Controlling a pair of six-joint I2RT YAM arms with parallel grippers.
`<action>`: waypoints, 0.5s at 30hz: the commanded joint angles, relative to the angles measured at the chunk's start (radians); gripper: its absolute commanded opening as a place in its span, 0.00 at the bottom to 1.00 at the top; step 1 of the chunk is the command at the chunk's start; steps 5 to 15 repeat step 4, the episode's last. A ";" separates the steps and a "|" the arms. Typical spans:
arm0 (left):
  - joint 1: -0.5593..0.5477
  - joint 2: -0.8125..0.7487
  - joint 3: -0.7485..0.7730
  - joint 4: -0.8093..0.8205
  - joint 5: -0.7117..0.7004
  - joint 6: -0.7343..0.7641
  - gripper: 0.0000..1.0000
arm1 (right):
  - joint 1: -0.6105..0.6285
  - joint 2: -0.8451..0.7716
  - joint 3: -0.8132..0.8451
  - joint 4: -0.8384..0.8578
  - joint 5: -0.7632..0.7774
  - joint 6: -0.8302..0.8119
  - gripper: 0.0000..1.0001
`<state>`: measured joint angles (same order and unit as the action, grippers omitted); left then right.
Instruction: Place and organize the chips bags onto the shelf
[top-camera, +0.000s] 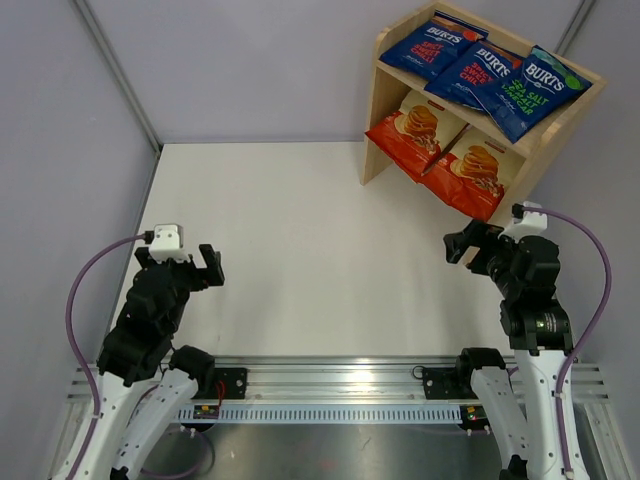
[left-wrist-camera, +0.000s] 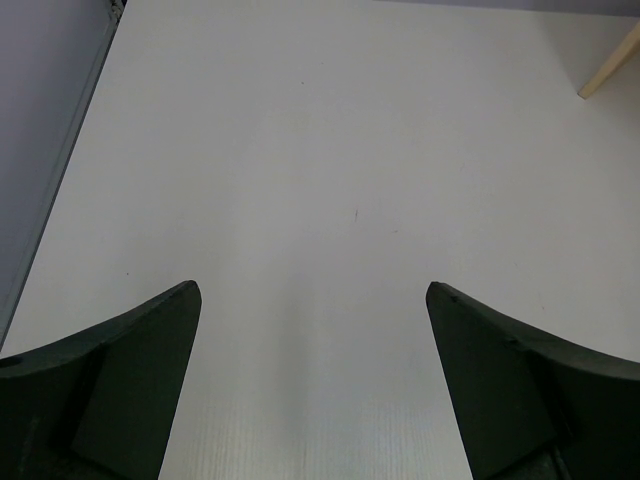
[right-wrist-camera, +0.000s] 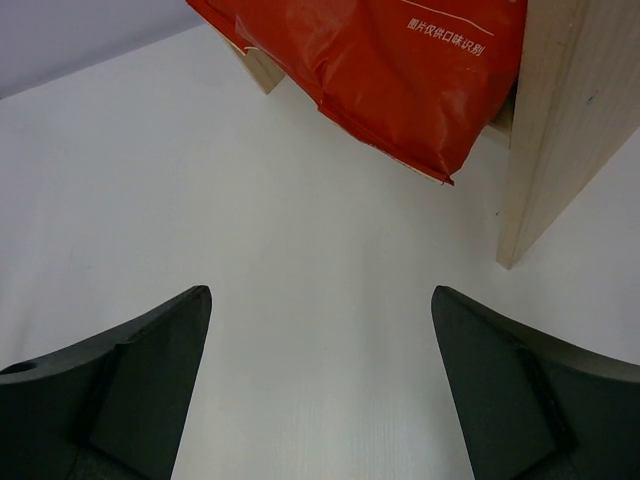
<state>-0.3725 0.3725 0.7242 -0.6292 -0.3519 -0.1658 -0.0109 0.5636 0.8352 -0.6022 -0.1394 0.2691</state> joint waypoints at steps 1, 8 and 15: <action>0.007 0.000 0.004 0.060 0.005 0.009 0.99 | 0.005 -0.001 -0.002 0.044 0.046 -0.004 0.99; 0.010 -0.009 0.000 0.066 0.014 0.011 0.99 | 0.006 0.004 0.001 0.039 0.046 -0.008 1.00; 0.010 -0.009 0.000 0.066 0.014 0.011 0.99 | 0.006 0.004 0.001 0.039 0.046 -0.008 1.00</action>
